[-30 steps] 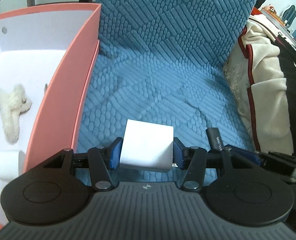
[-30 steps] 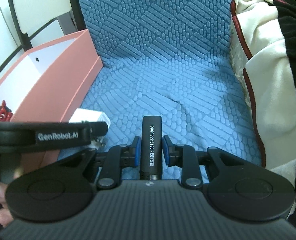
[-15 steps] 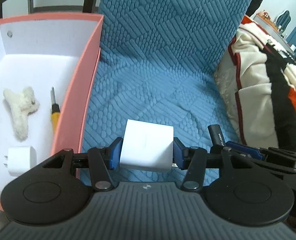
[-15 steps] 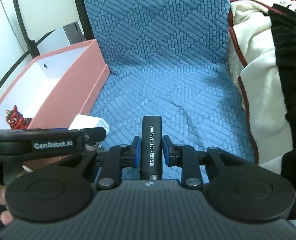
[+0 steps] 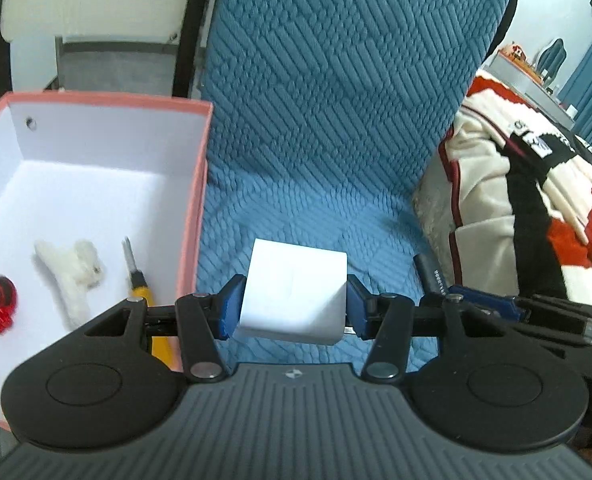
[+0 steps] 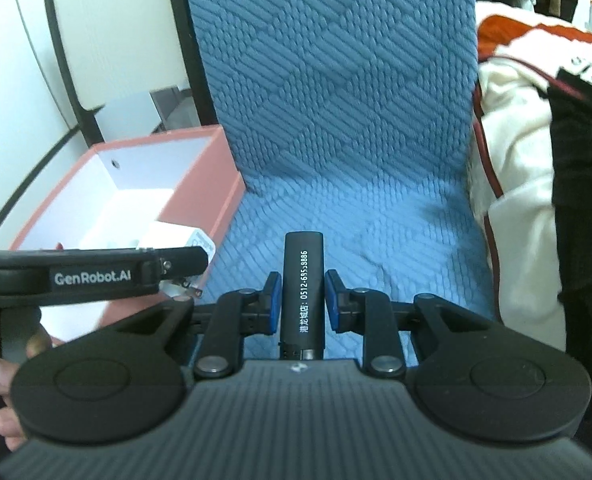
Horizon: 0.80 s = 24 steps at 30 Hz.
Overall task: Organize rigid objects
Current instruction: 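Carry the white charger and black USB stick with both tools over the pink box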
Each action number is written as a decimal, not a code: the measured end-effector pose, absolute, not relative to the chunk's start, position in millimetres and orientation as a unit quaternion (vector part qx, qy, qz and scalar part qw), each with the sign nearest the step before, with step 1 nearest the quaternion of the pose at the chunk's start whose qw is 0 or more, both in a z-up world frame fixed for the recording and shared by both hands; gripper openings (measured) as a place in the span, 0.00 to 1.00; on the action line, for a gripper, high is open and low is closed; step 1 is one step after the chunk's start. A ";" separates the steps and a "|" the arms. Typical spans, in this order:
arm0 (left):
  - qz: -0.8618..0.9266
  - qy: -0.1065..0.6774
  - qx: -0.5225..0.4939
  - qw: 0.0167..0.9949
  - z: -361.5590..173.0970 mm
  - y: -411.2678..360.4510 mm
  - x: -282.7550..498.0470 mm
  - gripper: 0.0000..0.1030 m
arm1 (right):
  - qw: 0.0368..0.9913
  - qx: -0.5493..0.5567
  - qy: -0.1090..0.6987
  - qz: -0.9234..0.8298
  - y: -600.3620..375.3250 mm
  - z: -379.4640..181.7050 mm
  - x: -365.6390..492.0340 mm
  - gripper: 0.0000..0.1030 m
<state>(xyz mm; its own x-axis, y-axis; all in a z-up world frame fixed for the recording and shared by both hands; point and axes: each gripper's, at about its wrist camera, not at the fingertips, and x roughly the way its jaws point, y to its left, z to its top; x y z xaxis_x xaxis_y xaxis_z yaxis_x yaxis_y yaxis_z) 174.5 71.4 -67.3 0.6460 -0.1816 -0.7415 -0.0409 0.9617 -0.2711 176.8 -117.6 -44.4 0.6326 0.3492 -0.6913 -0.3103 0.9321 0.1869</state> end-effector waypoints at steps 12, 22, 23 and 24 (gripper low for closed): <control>-0.023 0.394 -0.136 0.909 -20.6 116.4 175.6 0.57 | 0.914 0.009 0.339 0.225 -80.0 14.4 176.6 0.26; -0.010 0.378 -0.134 0.916 4.0 164.6 168.8 0.57 | 0.909 -0.010 0.322 0.263 -33.3 35.2 171.0 0.26; -0.007 0.377 -0.133 0.916 4.3 169.9 167.6 0.57 | 0.908 -0.011 0.323 0.267 -27.7 34.7 170.8 0.26; -0.005 0.378 -0.133 0.916 3.9 175.3 166.0 0.57 | 0.907 -0.012 0.324 0.270 -21.9 34.1 170.1 0.26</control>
